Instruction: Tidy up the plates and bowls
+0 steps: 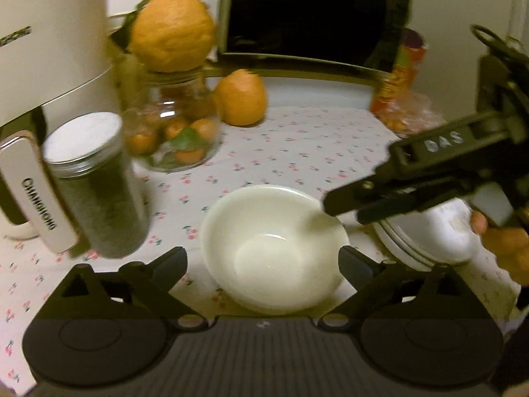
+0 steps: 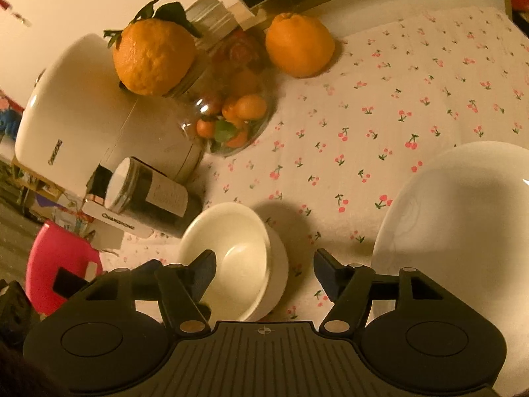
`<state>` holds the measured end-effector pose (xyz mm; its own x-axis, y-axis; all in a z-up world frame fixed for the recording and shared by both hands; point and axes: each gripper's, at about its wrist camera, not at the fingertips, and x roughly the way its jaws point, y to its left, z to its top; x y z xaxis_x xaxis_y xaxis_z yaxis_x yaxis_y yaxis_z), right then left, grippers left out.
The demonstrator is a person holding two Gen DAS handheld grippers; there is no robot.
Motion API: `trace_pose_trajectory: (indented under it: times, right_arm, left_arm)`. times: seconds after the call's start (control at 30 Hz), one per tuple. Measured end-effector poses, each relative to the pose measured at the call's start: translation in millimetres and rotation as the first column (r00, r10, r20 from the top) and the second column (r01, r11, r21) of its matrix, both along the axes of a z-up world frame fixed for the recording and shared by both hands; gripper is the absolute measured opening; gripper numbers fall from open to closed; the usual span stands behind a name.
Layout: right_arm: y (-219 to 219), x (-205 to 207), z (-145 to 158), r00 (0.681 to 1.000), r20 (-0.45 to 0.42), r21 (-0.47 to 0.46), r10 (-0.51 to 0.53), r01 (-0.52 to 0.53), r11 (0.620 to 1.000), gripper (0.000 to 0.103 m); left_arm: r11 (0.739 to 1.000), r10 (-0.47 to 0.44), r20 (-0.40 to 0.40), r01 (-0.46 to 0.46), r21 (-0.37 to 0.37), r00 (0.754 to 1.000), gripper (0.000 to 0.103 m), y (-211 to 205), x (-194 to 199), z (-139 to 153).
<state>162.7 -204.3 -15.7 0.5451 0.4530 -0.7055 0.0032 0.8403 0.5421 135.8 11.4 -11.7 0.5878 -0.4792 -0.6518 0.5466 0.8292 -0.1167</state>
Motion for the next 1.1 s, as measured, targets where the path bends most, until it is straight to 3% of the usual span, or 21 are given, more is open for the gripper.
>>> trace_pose_trajectory:
  times: [0.43, 0.73, 1.1]
  right_arm:
    - [16, 9, -12, 0.999, 0.030, -0.038, 0.023, -0.021, 0.999, 0.066]
    - [27, 17, -18, 0.999, 0.031, -0.089, 0.041, -0.038, 0.995, 0.068]
    - [36, 19, -18, 0.995, 0.040, -0.108, 0.089, -0.085, 0.991, 0.059]
  left_arm:
    - [0.986, -0.126, 0.022, 0.123, 0.117, 0.992, 0.103, -16, 1, -17]
    - [0.980, -0.144, 0.033, 0.138, 0.146, 0.989, 0.103, -18, 0, -19]
    - [0.968, -0.161, 0.042, 0.150, 0.202, 0.986, 0.103, -20, 0, -20]
